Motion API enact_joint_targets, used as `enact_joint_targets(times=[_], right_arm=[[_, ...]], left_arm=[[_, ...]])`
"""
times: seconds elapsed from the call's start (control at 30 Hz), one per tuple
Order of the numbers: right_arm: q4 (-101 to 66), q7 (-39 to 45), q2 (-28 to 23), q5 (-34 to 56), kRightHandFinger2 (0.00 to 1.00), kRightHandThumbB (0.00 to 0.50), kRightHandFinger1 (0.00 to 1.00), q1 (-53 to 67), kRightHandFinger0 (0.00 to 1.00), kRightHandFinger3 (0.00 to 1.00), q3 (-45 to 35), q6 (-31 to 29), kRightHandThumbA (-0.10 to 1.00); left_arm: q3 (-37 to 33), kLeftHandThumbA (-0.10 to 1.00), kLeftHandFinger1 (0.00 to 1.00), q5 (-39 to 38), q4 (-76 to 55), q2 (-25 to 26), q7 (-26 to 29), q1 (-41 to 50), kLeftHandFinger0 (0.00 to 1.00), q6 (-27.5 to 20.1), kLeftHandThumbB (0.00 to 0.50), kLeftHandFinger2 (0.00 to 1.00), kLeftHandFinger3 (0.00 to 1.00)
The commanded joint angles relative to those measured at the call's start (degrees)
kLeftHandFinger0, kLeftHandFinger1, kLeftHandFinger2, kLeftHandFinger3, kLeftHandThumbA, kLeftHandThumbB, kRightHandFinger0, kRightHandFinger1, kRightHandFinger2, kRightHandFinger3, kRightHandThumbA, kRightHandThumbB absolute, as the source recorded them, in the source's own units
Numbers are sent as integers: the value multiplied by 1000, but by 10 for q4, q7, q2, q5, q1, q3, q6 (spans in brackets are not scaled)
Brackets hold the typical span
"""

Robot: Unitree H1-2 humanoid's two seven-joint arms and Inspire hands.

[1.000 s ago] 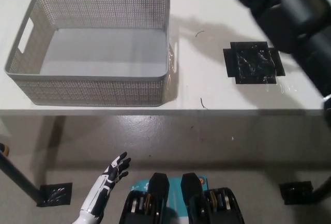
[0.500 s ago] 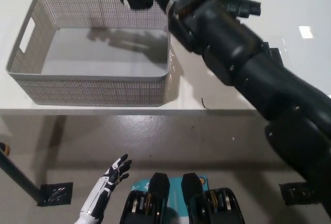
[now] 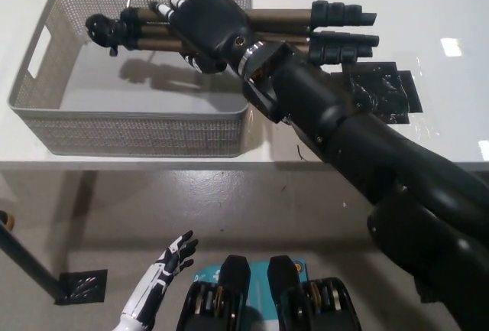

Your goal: The robot uses its right hand to pick the tripod on the desk and places it into a rectangular container on the left.

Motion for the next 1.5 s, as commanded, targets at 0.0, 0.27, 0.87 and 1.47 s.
enact_joint_targets(times=[0.0,0.27,0.87,1.47], right_arm=[[-8,-47,18,-23,267,356,0,-44,0,451,13,2,-100],[-12,-87,51,-7,680,312,380,-44,213,1000,7,-45,502],[-113,13,-10,121,1000,488,1000,-37,1000,1000,-165,-65,1000],[-899,168,-242,547,1000,356,1000,167,1000,1000,-561,79,1000]], left_arm=[[-5,1000,1000,6,-7,6,-8,-4,1000,-16,500,1000,1000],[-12,1000,1000,15,-10,9,-8,-11,1000,-15,500,1000,1000],[-17,1000,1000,17,-24,7,-18,-10,1000,13,500,1000,1000],[-3,1000,1000,7,-10,5,-8,-18,1000,-6,500,1000,1000]])
